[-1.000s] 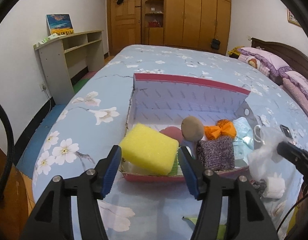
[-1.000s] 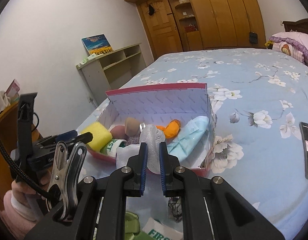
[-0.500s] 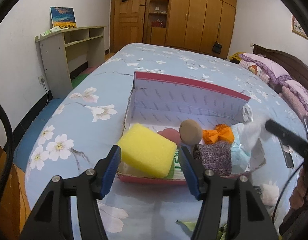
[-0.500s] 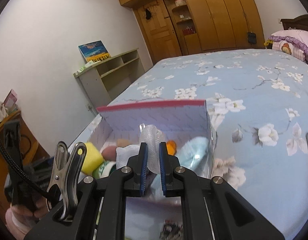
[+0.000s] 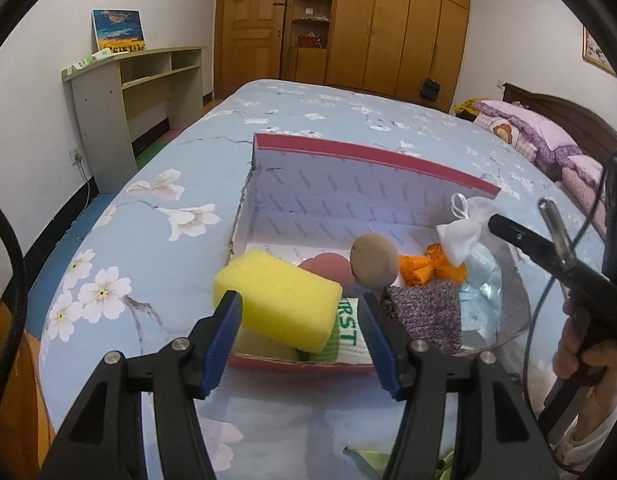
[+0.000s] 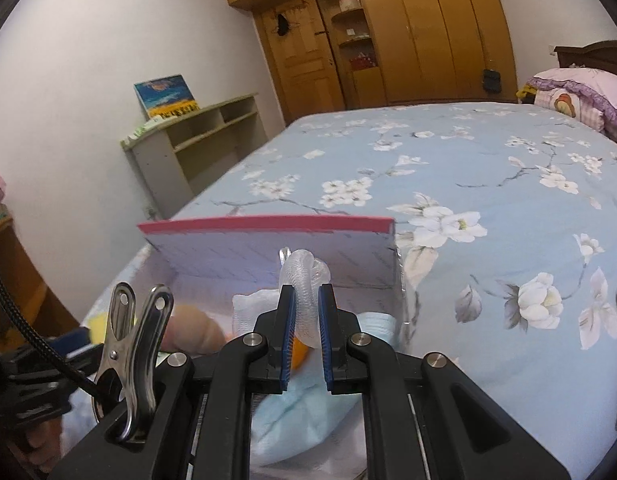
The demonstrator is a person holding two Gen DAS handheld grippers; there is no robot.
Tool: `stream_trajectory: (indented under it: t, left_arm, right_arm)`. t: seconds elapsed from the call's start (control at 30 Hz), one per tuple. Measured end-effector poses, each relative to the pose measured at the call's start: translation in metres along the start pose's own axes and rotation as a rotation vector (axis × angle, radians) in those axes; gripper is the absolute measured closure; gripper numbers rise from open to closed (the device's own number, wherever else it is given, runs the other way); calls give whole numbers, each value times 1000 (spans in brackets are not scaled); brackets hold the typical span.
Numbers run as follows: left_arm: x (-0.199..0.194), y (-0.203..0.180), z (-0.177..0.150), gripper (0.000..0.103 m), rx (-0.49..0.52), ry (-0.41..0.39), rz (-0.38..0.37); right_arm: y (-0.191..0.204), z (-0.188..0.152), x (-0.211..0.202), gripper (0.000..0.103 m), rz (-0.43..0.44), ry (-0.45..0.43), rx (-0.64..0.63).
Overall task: Organize soft objects
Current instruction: 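Carry the yellow sponge and plastic bag into the box and open both tools, then move both tools back toward the green ribbon and wristband on the bed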
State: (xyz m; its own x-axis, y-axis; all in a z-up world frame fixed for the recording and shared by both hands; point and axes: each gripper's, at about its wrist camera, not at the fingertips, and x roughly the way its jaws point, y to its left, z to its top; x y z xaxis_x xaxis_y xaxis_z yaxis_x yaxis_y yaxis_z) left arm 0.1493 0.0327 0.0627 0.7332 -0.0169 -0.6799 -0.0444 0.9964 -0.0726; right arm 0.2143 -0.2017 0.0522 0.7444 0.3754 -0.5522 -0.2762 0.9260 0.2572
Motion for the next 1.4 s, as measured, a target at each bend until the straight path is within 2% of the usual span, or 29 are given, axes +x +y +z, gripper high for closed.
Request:
stream_trajectory:
  t: [0.13,0.3,0.4,0.63,1.4]
  left_arm:
    - [5,-3,0,40,10,6,16]
    - [6,-4,-1,40,15,2,24]
    - [8,-5,-2,40,18,5,32]
    - [7,-8,-4,39,29,13,28]
    - [-21,-7,-6,39,17,-14,7]
  right_arm:
    - [-8,-4,12,90,28,35,40]
    - [-10,-8,18,90,-10,47,26]
    - [-12,-11,25,79,-48,69,20]
    - [-17,-10,19,61,-4,56,63]
    - [-1,-8,-23,58,32,6,44]
